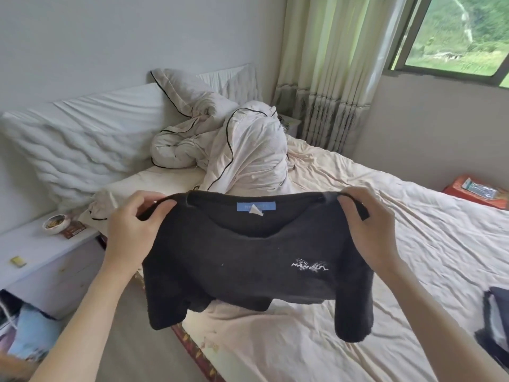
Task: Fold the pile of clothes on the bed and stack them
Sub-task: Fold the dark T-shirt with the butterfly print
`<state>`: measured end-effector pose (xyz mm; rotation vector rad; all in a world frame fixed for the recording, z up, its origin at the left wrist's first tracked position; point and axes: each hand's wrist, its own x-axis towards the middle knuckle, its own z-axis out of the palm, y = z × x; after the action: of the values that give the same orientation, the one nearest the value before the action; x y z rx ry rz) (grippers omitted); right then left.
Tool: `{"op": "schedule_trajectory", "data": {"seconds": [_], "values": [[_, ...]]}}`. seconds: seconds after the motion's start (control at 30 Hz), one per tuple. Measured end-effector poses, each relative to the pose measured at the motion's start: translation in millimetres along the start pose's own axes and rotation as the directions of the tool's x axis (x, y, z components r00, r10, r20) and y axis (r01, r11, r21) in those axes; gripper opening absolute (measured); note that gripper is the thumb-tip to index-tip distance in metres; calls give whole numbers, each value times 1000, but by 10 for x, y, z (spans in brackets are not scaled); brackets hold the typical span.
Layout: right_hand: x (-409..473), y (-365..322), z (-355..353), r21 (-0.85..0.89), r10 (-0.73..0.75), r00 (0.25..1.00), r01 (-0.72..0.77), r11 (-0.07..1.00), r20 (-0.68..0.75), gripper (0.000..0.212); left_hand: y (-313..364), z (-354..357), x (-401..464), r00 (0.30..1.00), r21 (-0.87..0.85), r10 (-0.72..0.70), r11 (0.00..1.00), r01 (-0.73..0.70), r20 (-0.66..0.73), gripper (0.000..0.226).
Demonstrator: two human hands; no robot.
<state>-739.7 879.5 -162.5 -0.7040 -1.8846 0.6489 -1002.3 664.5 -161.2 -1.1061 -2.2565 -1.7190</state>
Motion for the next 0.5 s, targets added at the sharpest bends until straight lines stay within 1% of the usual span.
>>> {"op": "schedule_trajectory", "data": {"seconds": [0.03, 0.07, 0.1, 0.17, 0.23, 0.3, 0.4, 0.5], "values": [[34, -50, -74, -19, -73, 997, 73, 997, -27, 12, 96, -45, 8, 999, -2, 32, 999, -32, -39, 23], [74, -94, -138, -47, -143, 988, 141, 989, -52, 8, 180, -91, 20, 996, -5, 59, 998, -60, -73, 26], [102, -125, -178, -73, -197, 977, 192, 979, -81, 8, 245, -131, 34, 992, -13, 77, 997, -79, -99, 27], [136, -172, -223, -83, -259, 956, 250, 965, -137, 17, 355, -192, 41, 984, -14, 112, 993, -115, -140, 30], [134, -169, -214, -63, -267, 948, 259, 964, -175, 20, 408, -202, 41, 980, -14, 131, 991, -135, -150, 30], [99, -103, -157, -72, -269, 946, 260, 963, -180, 17, 384, -177, 38, 982, -8, 127, 992, -130, -142, 30], [36, 47, -37, -85, -228, 963, 218, 972, -142, 8, 234, -111, 17, 990, 48, 91, 995, -87, -111, 27], [57, 147, 128, -105, -179, 979, 169, 980, -97, 8, 44, -65, 47, 996, 86, 38, 996, -31, -75, 22]]}}
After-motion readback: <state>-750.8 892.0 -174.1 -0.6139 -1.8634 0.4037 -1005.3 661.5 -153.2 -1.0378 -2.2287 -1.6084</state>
